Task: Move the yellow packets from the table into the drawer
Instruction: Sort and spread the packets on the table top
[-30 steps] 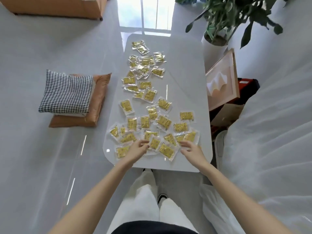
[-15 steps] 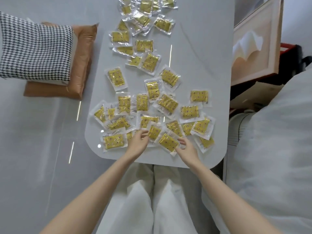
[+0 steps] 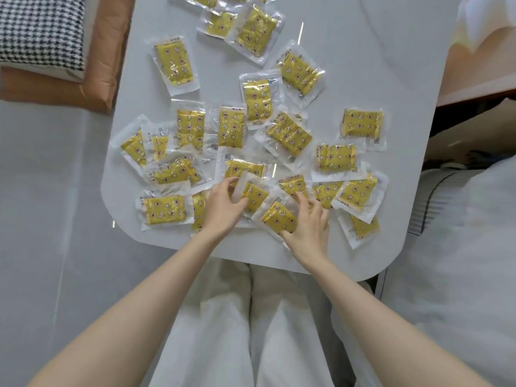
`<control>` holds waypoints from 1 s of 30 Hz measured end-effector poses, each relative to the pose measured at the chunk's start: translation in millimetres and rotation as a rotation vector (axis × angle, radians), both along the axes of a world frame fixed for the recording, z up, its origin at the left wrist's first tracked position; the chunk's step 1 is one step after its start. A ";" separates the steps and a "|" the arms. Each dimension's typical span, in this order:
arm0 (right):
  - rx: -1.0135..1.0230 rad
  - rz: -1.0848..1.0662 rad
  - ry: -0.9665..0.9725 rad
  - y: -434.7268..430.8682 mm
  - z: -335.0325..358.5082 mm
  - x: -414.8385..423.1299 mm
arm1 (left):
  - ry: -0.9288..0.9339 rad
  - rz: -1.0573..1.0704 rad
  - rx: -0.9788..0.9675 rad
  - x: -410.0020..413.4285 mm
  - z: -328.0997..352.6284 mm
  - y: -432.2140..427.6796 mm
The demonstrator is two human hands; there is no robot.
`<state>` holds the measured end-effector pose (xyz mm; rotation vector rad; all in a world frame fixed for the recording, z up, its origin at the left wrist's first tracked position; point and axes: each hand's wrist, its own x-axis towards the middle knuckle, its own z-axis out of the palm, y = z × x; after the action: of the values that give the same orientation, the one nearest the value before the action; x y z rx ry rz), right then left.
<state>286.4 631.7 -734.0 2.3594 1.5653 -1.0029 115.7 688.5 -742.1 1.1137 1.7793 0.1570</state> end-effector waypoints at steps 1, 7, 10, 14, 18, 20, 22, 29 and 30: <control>0.005 0.017 -0.029 -1.1 -3.8 -0.3 | 0.030 -0.007 -0.002 1.6 -2.9 -0.8; 0.051 -0.025 -0.057 -9.4 -17.7 -2.8 | 0.207 -0.072 0.010 13.6 -11.3 -8.5; 0.056 -0.061 -0.067 -14.5 -19.2 -2.7 | 0.230 -0.087 0.017 15.3 -15.1 -11.1; 0.028 -0.139 -0.046 -12.8 -19.6 -1.6 | 0.082 -0.032 0.005 13.4 -16.7 -8.5; 0.031 -0.161 0.043 -13.1 -19.1 -0.3 | -0.075 0.114 -0.043 11.2 -7.3 -3.5; -0.014 -0.185 0.123 -15.7 -20.2 1.3 | -0.143 0.178 -0.087 8.2 -2.6 -2.5; -0.033 -0.264 0.234 -16.1 -17.7 4.6 | -0.194 0.218 -0.114 3.7 -0.3 -2.6; 0.078 -0.516 0.348 14.1 2.7 21.4 | -0.159 0.408 0.109 -15.2 18.7 -1.4; 0.060 -0.510 0.321 20.1 1.3 22.7 | -0.159 0.437 0.139 -18.5 21.9 0.0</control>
<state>309.1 651.8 -732.8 2.8273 1.0931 -1.5155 97.2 688.5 -720.2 0.7671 1.8649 0.6222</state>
